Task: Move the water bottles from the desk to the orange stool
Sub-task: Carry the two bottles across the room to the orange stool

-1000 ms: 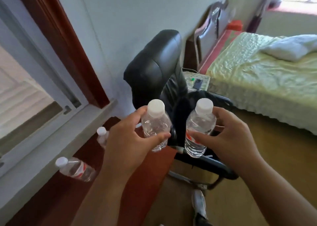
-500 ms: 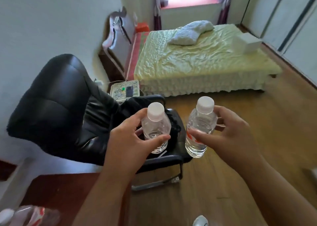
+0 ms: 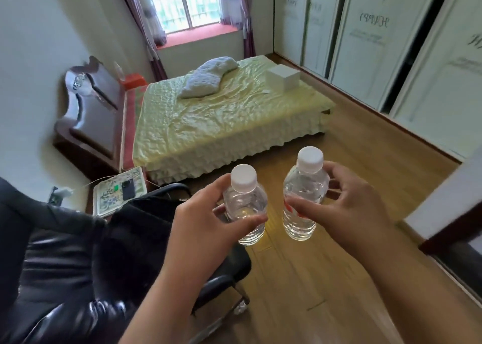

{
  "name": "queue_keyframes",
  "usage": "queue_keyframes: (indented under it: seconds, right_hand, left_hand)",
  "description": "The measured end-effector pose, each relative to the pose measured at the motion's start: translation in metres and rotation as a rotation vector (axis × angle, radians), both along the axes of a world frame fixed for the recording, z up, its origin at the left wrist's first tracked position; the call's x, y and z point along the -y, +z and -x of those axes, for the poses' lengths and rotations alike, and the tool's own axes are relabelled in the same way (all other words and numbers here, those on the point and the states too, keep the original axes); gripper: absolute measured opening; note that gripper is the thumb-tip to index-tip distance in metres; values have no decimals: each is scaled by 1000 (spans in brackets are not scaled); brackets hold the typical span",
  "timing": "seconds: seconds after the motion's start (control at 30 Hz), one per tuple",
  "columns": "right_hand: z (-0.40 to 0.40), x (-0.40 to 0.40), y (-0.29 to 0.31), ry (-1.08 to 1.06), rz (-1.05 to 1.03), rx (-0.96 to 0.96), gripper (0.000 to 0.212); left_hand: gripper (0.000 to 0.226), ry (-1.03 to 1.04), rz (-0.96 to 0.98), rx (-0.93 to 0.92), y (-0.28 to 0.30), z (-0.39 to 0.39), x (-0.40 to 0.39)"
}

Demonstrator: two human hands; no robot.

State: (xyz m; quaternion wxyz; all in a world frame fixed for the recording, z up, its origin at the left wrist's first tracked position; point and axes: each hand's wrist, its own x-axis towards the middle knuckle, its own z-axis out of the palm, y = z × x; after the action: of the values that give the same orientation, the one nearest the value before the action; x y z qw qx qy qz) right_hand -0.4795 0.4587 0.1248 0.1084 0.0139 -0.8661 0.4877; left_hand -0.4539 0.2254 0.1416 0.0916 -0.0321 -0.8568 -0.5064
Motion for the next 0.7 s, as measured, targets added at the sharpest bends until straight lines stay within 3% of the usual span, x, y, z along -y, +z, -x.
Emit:
queue_keyframes:
  seconds: [0.33, 0.7]
  right_hand:
    - [10, -44, -14, -274, -31, 105, 81]
    - [40, -22, -11, -560, -34, 129, 77]
  left_hand:
    - [81, -258, 18, 67, -12, 82, -47]
    - [83, -544, 35, -6, -11, 186, -52]
